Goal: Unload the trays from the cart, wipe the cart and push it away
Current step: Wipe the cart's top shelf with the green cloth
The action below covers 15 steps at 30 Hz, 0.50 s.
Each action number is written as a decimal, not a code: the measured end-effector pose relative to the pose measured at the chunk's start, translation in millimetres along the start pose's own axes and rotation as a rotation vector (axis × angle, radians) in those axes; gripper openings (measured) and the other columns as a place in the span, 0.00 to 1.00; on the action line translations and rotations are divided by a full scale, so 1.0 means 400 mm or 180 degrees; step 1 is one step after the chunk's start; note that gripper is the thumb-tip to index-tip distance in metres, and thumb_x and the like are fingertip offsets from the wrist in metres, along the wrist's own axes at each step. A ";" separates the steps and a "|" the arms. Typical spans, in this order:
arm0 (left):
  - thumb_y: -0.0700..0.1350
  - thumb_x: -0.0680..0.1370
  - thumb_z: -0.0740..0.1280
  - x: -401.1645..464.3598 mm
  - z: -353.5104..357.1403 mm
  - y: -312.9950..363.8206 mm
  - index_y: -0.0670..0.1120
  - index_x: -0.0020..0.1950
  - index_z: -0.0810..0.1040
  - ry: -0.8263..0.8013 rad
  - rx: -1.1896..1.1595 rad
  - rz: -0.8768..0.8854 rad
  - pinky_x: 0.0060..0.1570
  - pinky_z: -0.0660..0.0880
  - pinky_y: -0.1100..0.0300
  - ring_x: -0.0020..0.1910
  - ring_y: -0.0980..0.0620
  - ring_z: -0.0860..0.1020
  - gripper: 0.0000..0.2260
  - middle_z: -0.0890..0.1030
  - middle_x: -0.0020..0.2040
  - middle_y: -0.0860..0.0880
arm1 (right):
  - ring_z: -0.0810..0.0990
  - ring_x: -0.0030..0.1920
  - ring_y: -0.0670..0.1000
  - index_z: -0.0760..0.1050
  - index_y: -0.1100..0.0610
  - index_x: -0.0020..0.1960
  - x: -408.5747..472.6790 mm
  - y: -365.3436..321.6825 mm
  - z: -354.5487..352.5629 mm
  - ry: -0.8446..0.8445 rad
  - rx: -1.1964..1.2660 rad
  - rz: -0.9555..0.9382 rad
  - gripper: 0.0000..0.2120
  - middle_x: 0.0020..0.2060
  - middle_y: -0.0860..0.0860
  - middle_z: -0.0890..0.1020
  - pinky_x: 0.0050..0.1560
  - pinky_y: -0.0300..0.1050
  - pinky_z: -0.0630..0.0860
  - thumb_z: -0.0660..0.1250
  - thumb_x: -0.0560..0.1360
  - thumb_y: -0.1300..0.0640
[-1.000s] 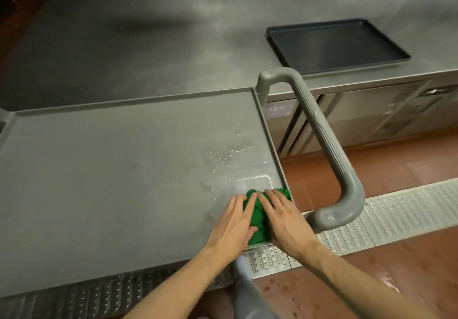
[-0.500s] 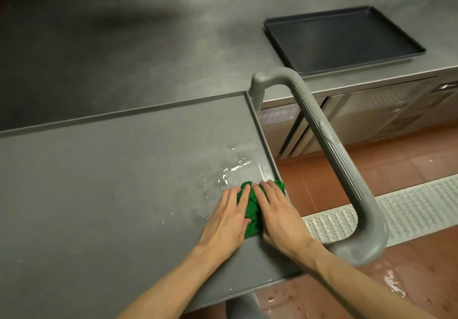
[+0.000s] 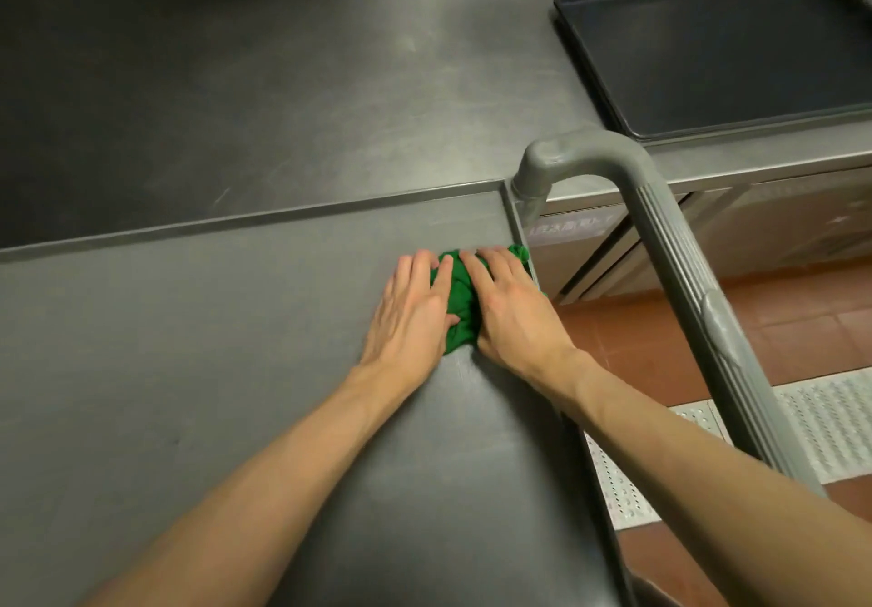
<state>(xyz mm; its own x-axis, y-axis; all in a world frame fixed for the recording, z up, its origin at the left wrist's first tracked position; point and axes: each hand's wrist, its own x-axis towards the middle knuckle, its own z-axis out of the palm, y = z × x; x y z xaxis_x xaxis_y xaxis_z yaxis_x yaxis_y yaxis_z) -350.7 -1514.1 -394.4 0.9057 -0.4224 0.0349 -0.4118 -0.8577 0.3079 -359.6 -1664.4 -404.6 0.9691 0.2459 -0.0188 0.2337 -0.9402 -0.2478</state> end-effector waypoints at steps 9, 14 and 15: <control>0.42 0.72 0.72 0.207 -0.018 -0.098 0.39 0.73 0.64 0.0056 0.0201 -0.0004 0.58 0.68 0.48 0.59 0.39 0.69 0.32 0.72 0.59 0.39 | 0.71 0.57 0.64 0.65 0.59 0.73 0.217 0.058 -0.020 0.0150 -0.0095 0.0008 0.34 0.59 0.62 0.73 0.55 0.59 0.71 0.66 0.68 0.51; 0.41 0.69 0.75 0.248 -0.025 -0.131 0.42 0.72 0.67 0.0091 0.0117 0.0174 0.55 0.72 0.47 0.58 0.42 0.69 0.32 0.72 0.59 0.41 | 0.71 0.54 0.63 0.68 0.59 0.69 0.236 0.056 -0.006 0.0438 -0.0106 0.0063 0.30 0.56 0.62 0.73 0.52 0.57 0.72 0.62 0.69 0.50; 0.41 0.69 0.75 0.248 -0.024 -0.135 0.42 0.71 0.68 0.0100 0.0050 0.0206 0.56 0.72 0.48 0.58 0.43 0.69 0.32 0.71 0.59 0.41 | 0.71 0.53 0.62 0.69 0.59 0.68 0.235 0.055 0.002 0.0491 -0.0103 0.0082 0.29 0.55 0.61 0.73 0.52 0.57 0.72 0.64 0.69 0.50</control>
<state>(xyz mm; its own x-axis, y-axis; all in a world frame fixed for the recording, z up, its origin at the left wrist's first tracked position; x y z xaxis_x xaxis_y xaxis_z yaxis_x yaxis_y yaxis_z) -237.5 -1506.8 -398.4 0.8798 -0.4678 0.0841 -0.4708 -0.8335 0.2892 -263.4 -1661.7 -412.6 0.9748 0.1849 0.1248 0.2087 -0.9534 -0.2179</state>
